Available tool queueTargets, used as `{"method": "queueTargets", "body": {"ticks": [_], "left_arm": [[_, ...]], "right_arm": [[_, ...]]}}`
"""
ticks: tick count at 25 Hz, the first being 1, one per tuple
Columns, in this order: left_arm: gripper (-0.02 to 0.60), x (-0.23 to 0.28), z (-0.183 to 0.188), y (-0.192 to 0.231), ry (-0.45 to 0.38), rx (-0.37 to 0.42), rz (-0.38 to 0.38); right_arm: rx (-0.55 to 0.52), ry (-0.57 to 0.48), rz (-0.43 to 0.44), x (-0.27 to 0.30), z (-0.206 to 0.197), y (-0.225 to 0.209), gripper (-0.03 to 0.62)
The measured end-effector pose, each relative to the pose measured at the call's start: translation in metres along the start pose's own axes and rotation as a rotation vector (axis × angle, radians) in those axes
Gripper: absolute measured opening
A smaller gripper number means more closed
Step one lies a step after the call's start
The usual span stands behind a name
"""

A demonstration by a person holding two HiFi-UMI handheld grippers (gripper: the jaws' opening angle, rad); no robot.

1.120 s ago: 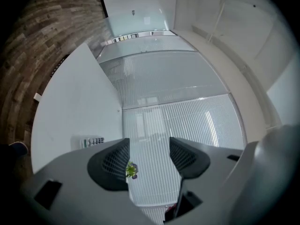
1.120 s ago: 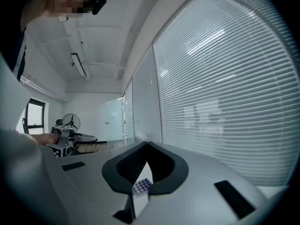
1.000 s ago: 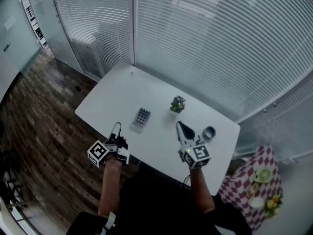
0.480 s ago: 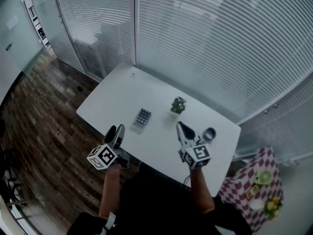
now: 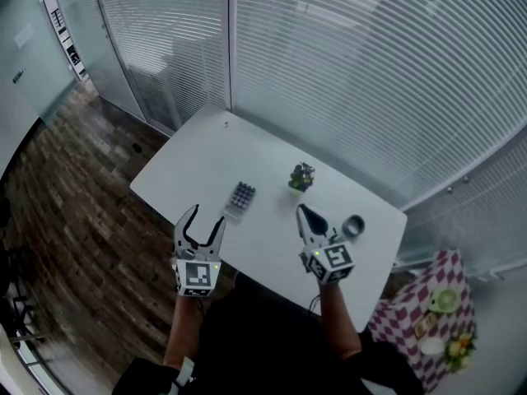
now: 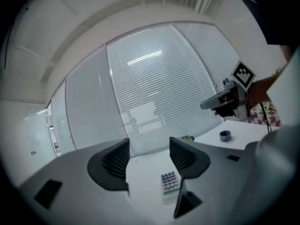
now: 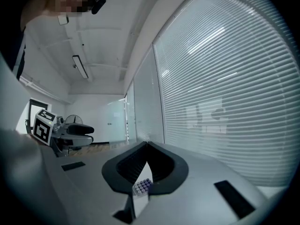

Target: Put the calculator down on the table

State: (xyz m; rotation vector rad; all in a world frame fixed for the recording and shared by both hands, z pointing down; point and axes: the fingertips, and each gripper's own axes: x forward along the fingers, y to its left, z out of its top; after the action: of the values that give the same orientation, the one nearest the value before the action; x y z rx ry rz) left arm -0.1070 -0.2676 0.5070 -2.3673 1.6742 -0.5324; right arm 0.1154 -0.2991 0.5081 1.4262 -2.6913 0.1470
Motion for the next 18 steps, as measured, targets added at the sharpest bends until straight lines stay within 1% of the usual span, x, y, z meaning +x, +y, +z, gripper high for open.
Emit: {"method": "queueTargets", "body": {"ticks": [3,6,10,13,16,18], "left_arm": [[0.247,-0.005,0.013,0.000,-0.082,-0.064,-0.002],[0.247,-0.009,0.026,0.002,-0.141,-0.074,0.007],[0.247,-0.015,0.030,0.005,-0.152,-0.101,0.000],[0.247,-0.017,0.033,0.006,-0.168,-0.122,0.001],[0.245,-0.022,0.044,0.008,-0.204,-0.112,0.030],[0.245,-0.024,0.048,0.007,-0.208,-0.088,0.025]], "right_arm": [[-0.009,-0.016,0.024,0.001,-0.006,0.001,0.006],[-0.001,-0.017,0.026,0.002,-0.007,-0.001,0.006],[-0.011,-0.011,0.030,0.005,0.000,0.005,0.006],[0.003,0.009,0.027,0.006,0.004,0.009,0.006],[-0.005,-0.006,0.061,0.006,0.001,0.012,0.006],[-0.018,-0.019,0.054,0.005,-0.002,0.008,0.006]]}}
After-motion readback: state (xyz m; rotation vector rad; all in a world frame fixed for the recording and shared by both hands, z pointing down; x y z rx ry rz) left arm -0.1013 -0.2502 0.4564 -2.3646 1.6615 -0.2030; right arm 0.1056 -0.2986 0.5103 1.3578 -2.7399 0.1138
